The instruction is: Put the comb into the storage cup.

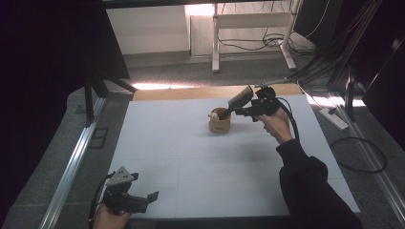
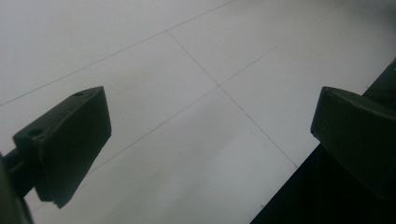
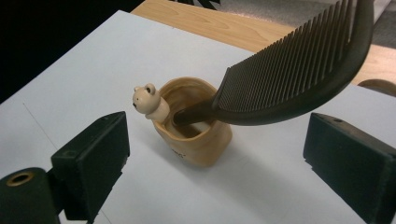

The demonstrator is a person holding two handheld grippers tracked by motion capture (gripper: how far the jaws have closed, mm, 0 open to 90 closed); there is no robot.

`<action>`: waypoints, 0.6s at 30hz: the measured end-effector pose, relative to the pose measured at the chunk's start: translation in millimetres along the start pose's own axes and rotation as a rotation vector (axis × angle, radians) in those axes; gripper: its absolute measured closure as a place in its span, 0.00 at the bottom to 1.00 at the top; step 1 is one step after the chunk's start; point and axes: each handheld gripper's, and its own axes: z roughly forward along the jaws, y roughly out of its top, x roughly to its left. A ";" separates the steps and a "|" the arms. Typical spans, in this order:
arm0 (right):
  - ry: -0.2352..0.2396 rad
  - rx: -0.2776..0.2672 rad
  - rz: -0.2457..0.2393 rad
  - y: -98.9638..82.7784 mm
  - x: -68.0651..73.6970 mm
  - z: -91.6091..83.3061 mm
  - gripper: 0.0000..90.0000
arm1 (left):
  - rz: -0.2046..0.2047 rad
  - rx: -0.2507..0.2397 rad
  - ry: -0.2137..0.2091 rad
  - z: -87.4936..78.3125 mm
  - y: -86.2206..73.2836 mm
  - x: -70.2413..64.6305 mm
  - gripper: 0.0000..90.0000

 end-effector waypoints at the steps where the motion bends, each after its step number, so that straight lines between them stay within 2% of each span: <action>1: -0.004 -0.002 -0.005 -0.4 0.7 -0.7 0.07 | 0.000 0.000 0.000 0.0 0.0 0.0 0.00; 18: -0.005 -0.038 -0.068 -9.9 12.0 -8.3 0.06 | 0.004 0.001 -0.001 -0.1 -0.1 -0.1 0.00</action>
